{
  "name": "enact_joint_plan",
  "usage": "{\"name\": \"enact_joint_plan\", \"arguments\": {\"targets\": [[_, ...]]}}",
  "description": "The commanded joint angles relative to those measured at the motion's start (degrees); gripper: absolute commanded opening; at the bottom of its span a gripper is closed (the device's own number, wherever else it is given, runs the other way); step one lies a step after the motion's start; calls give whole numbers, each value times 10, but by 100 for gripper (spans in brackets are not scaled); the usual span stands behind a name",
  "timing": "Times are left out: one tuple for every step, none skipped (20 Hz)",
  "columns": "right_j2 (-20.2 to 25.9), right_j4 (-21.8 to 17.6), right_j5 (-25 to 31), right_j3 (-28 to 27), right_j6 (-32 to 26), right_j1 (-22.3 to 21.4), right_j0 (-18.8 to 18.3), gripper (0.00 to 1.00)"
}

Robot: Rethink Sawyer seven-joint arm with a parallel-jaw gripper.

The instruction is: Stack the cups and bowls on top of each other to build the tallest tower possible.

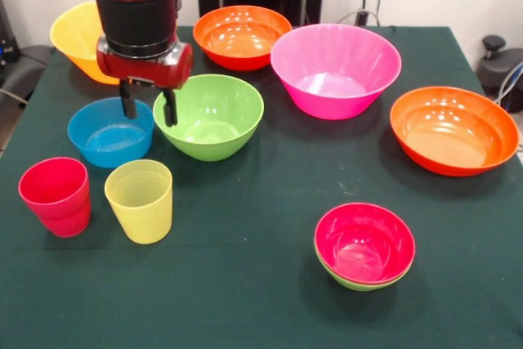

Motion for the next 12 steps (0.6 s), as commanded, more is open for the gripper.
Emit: {"name": "enact_joint_plan", "arguments": {"targets": [[54,-61,-34,-21,-107,50,-12,100],[55,-65,-39,-22,-105,53,-14,100],[56,-67,-40,-26,-104,56,-15,100],[59,-69,-45,-29,-104,60,-18,100],[61,-71,-46,-30,-103,61,-21,100],[64,-71,-47,-32,-104,64,-24,100],[66,-73,-47,-33,-104,66,-25,100],[69,-74,-50,-34,-101,70,-28,100],[70,-76,-55,-33,-98,72,-30,100],[72,-79,-61,-31,-94,74,-31,100],[73,-81,-66,-30,-90,76,-32,100],[73,-84,-72,-31,-86,79,-32,100]]}}
